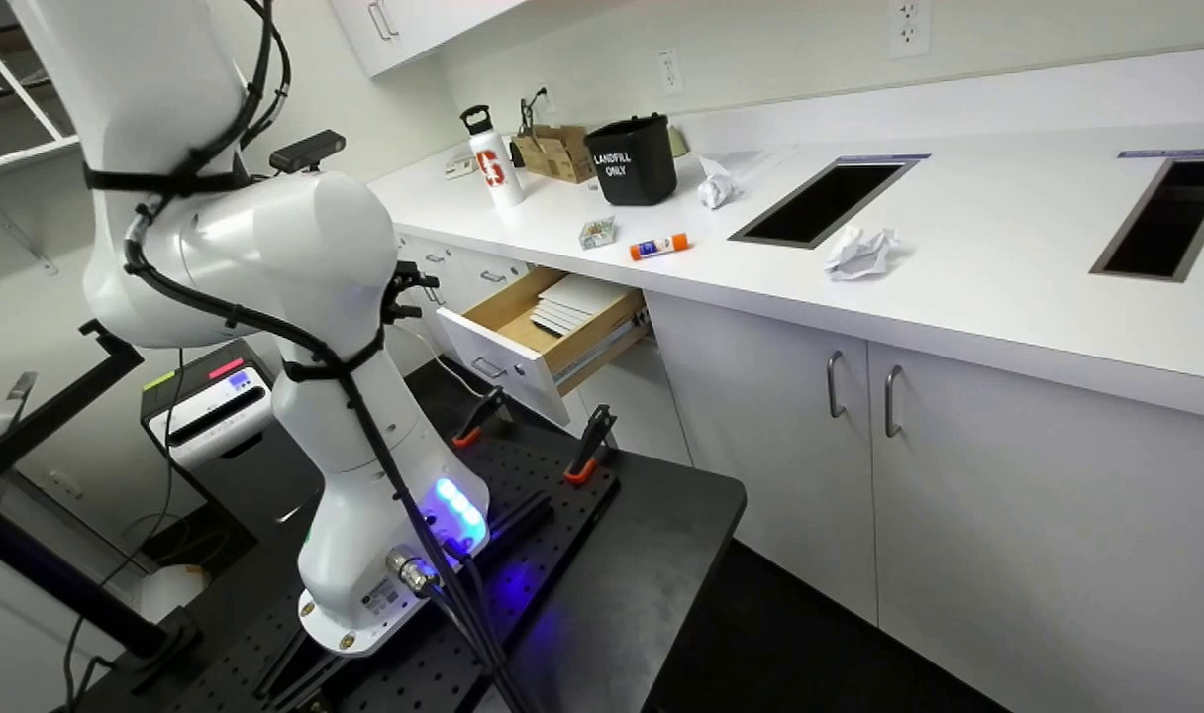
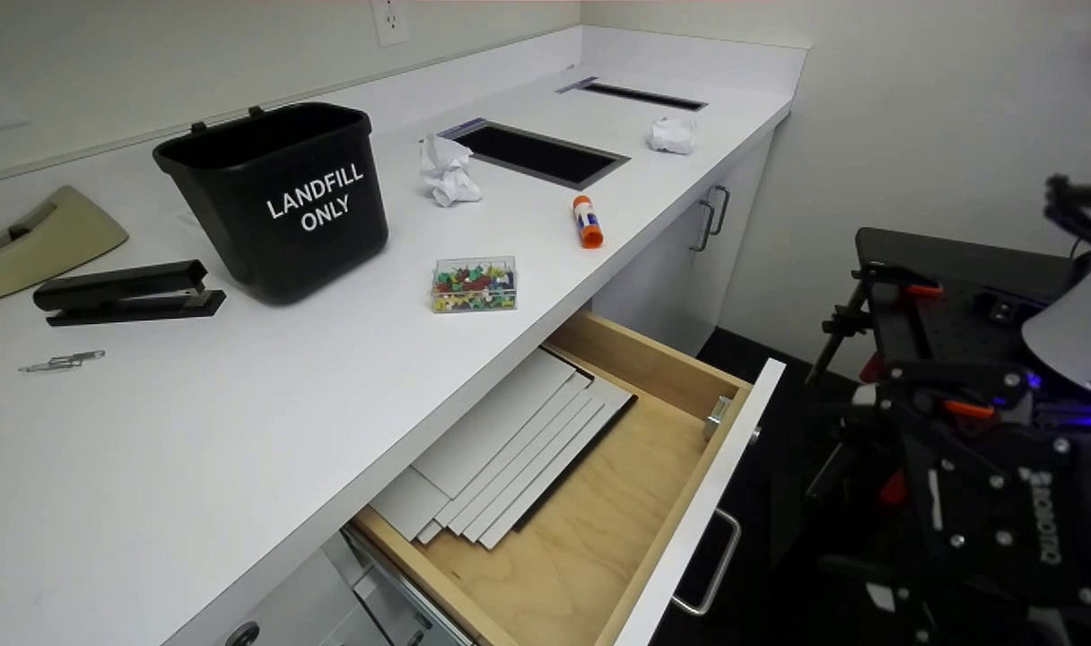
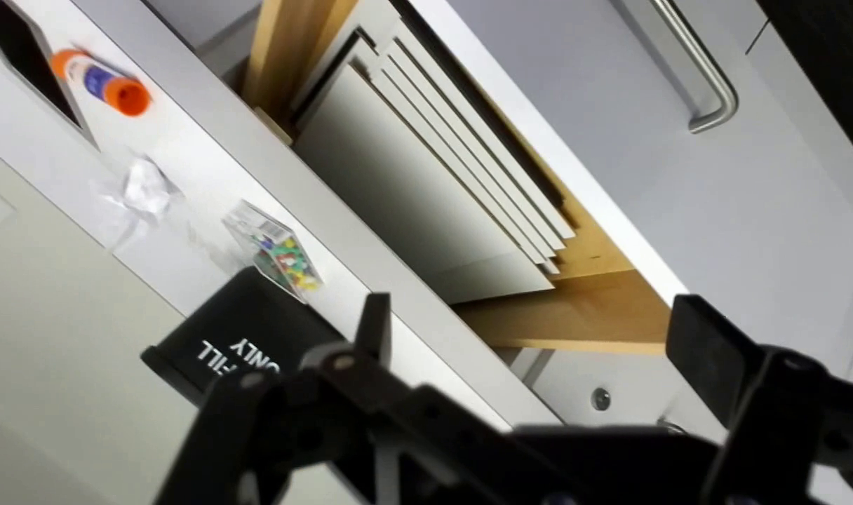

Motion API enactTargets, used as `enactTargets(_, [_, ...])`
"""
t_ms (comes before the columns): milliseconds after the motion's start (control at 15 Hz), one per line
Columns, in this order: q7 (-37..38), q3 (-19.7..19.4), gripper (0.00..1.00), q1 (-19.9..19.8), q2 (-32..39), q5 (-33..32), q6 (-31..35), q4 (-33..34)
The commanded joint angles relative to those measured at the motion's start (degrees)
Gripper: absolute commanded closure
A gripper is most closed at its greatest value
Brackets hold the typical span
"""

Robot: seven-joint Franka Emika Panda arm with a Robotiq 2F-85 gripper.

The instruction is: Open the first drawer from the right

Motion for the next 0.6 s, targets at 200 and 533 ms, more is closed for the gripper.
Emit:
enactTargets(200, [-0.66,0.19,0.00,-1.41,-22.71,14.20,8.87,-12.17])
enactTargets(533, [-3.59,-2.05,0.00,0.68,-34.02,21.38,12.00,-17.85])
